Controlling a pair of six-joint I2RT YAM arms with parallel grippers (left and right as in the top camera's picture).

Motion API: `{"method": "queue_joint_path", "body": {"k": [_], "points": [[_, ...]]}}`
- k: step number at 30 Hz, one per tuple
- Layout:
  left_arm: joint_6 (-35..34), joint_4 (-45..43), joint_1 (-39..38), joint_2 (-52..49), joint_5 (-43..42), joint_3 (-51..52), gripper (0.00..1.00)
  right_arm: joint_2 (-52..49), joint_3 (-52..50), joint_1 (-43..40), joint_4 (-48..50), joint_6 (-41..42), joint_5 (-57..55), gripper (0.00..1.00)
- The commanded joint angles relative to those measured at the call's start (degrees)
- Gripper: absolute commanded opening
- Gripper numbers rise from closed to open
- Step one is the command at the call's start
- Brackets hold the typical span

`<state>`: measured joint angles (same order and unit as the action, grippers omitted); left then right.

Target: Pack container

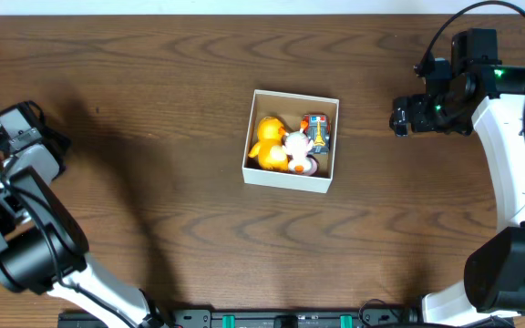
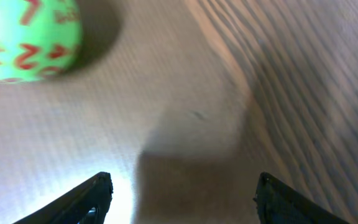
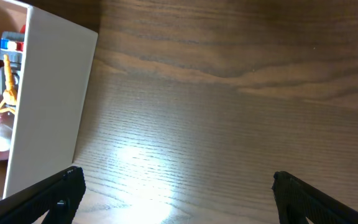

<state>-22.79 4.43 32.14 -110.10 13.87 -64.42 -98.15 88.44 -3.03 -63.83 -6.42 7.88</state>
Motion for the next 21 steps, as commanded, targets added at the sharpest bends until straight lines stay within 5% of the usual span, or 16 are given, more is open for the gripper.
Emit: {"method": "queue_joint_path", "body": {"k": [1,8,12,21], "points": [[-3.93,3.56,0.24,5.44,8.66,-1.18,0.76,1.29,0.74,-0.02,-0.04,0.81,0.02,0.99],[-5.55,8.61,3.91,8.66,10.47,-1.18,0.8,1.29,0.74,0.0,-0.02,0.81,0.02,0.99],[0.11,6.36,6.47,8.63,7.82,-1.18,0.8,1.29,0.74,-0.02,-0.04,0.81,0.02,0.99],[0.5,-1.81,9.84,6.49,3.08,-1.18,0.81,1.29,0.74,-0.02,-0.02,0.81,0.02,0.99]]}}
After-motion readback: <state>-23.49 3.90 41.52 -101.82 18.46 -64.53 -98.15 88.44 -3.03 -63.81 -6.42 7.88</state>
